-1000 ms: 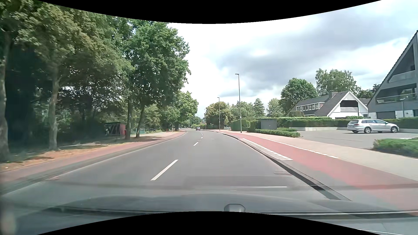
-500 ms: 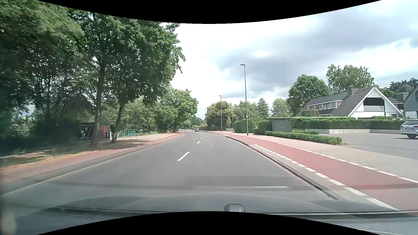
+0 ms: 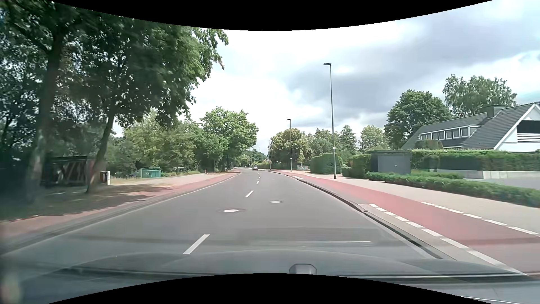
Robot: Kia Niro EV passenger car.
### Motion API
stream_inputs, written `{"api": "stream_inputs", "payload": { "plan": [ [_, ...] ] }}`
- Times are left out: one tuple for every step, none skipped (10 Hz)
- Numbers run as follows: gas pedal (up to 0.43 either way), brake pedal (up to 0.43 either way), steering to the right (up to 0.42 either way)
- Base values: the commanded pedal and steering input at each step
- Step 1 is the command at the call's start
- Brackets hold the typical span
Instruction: Follow the waypoints while adhering to traffic rules and regulations
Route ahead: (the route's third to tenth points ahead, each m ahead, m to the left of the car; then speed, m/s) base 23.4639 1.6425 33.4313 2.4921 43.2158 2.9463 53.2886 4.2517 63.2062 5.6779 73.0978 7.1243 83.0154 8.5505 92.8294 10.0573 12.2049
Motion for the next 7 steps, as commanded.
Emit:
{"api": "stream_inputs", "payload": {
  "plan": [
    [0.157, 0.018, -0.011],
    [0.157, 0.018, -0.011],
    [0.157, 0.018, -0.011],
    [0.169, 0.018, -0.011],
    [0.169, 0.018, -0.011],
    [0.169, 0.018, -0.011],
    [0.169, 0.012, -0.012]
  ]
}}
